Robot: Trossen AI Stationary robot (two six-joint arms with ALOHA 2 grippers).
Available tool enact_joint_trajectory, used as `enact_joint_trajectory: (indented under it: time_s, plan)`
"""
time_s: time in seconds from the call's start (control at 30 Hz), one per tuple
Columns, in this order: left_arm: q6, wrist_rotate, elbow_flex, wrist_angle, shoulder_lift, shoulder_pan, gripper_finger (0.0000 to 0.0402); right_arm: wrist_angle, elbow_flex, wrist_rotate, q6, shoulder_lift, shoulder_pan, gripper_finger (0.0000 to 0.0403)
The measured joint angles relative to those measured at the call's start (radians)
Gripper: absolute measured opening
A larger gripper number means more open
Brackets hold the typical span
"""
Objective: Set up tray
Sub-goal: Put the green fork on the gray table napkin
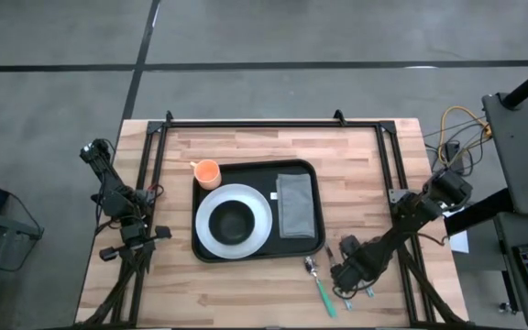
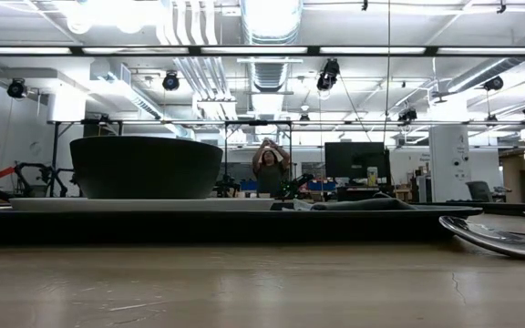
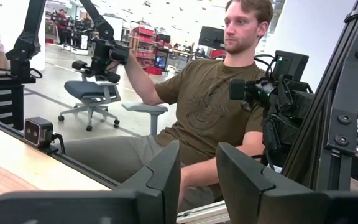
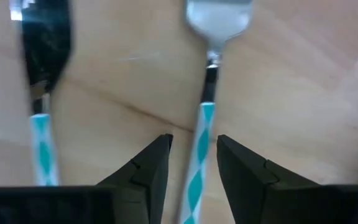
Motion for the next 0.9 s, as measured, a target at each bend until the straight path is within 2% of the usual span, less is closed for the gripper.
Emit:
enact_joint_trajectory:
  time_s: [0.37,0.6,0.9]
  plan:
    - [0.000,0.000,0.000,0.000,-0.001,0.000,0.0085,0.028,0.003,0.074,-0.021,0.006,0.000,0.0095]
    - [0.000,0.000,0.000,0.000,0.000,0.000,0.0085,0.035,0.002,0.082,-0.055,0.005,0.000,0.0020]
    - [0.000,0.000,0.000,0.000,0.000,0.000,0.0085,0.035,0.002,0.077,-0.012,-0.001,-0.002,0.0015]
